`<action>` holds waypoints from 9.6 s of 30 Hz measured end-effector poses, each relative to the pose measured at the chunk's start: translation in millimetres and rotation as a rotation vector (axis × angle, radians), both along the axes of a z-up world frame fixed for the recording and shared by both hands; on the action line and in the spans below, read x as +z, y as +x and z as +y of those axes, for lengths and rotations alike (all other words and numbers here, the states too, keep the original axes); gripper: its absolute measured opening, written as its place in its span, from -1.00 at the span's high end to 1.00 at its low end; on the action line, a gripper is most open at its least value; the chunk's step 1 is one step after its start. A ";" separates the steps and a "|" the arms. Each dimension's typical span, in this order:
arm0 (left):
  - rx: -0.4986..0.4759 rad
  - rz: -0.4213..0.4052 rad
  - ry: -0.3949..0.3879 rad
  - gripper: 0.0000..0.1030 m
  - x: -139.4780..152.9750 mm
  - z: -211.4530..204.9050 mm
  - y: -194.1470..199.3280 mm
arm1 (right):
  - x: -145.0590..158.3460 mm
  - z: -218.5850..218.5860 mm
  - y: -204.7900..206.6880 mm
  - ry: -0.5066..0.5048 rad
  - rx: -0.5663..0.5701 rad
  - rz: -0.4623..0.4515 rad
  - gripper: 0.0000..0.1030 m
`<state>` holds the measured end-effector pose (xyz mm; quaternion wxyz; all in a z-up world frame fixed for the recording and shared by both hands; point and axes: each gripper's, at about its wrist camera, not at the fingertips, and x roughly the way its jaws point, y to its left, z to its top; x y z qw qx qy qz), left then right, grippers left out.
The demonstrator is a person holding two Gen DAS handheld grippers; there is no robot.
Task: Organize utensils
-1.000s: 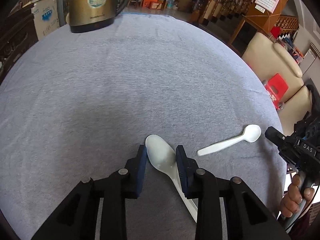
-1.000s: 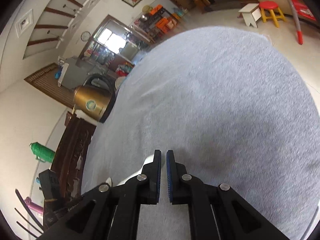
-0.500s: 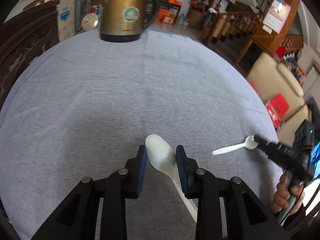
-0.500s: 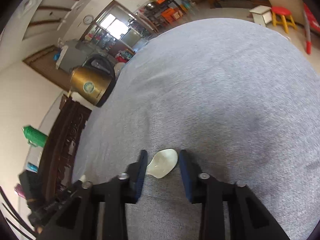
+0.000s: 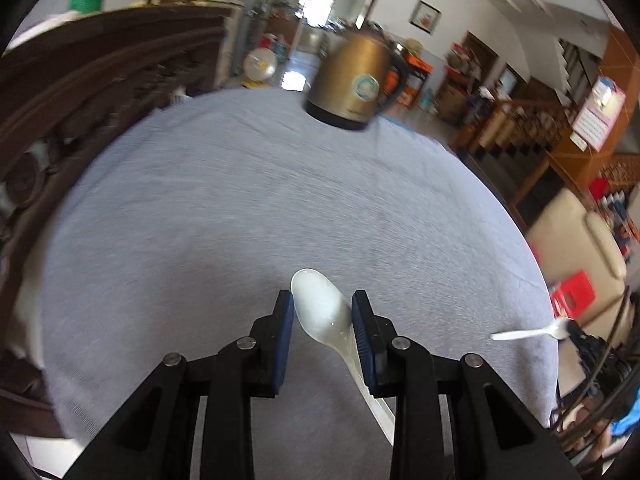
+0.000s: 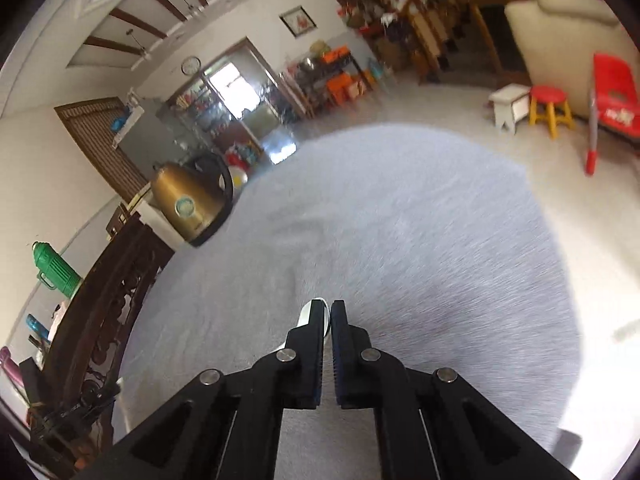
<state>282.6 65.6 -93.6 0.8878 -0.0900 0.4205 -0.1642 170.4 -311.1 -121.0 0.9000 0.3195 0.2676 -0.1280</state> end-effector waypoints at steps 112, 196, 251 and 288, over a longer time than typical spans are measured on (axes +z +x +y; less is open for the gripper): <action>0.089 -0.552 0.298 0.39 127.4 -87.6 -192.6 | 116.0 142.8 -148.6 -0.397 0.228 -0.251 0.92; 0.183 -0.567 0.403 -0.25 95.8 -38.1 -200.9 | 89.4 225.2 -98.7 -0.641 0.391 -0.107 0.91; 0.211 -0.404 0.450 -0.58 108.0 -9.0 -238.0 | 116.7 185.3 -144.3 -0.329 0.368 -0.104 -0.18; 0.185 -0.362 0.436 -0.59 104.7 -8.0 -244.0 | 113.0 183.2 -147.2 -0.299 0.378 -0.086 -0.22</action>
